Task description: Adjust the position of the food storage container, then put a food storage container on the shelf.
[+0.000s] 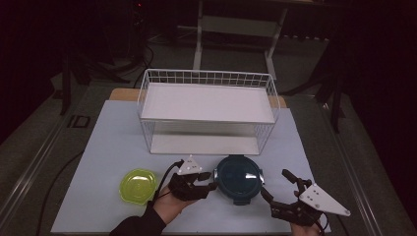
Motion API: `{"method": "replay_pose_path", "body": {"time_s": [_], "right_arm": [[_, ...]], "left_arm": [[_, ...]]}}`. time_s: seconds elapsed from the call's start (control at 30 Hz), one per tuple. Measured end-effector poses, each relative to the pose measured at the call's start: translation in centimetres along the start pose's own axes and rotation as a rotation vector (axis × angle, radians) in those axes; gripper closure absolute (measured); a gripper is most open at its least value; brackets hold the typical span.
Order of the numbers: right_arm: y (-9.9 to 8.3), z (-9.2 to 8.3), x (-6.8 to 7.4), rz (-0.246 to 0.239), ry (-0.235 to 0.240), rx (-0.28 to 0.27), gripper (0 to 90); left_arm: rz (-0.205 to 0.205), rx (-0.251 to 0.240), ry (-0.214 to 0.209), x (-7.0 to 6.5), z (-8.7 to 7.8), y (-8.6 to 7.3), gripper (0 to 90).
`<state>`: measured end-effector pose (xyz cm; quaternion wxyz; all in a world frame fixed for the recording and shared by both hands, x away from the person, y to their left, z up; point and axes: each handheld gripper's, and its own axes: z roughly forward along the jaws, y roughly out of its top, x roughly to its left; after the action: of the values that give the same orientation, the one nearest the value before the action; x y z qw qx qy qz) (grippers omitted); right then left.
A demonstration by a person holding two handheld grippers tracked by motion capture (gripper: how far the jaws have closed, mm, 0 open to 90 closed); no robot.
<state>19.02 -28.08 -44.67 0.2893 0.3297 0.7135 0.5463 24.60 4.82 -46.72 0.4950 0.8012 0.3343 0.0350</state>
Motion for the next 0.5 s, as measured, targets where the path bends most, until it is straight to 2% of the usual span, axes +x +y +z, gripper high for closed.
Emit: {"method": "replay_pose_path", "body": {"time_s": [0.07, 0.1, 0.13, 0.17, 0.33, 0.4, 0.5], "right_arm": [[0.0, 0.0, 0.0, -0.001, -0.004, 0.001, 12.7], [0.0, 0.0, 0.1, -0.003, -0.009, 0.001, 12.7], [0.0, 0.1, 0.1, -0.006, -0.006, 0.004, 12.7], [0.0, 0.1, 0.1, -0.007, -0.005, 0.007, 12.9], [0.6, -0.1, 0.3, -0.005, -0.012, -0.013, 13.8], [0.9, -0.2, 0.2, -0.001, -0.017, -0.018, 14.3], [1.3, -0.3, -0.2, 0.023, 0.005, -0.014, 16.1]], "left_arm": [[-0.005, -0.005, -0.007, 0.0, -0.2, 0.1, 33.6], [0.000, -0.009, -0.059, 0.0, -0.4, 0.1, 33.6], [0.007, -0.029, -0.058, -0.1, -0.7, 0.2, 19.8], [0.015, -0.040, -0.060, -0.2, -0.9, 0.3, 13.9], [0.013, -0.053, -0.115, -0.5, -1.6, 1.3, 0.9], [0.017, -0.075, -0.126, -0.6, -1.9, 1.7, 0.2], [0.018, -0.092, -0.141, -0.8, -2.1, 2.4, 0.1]]}}
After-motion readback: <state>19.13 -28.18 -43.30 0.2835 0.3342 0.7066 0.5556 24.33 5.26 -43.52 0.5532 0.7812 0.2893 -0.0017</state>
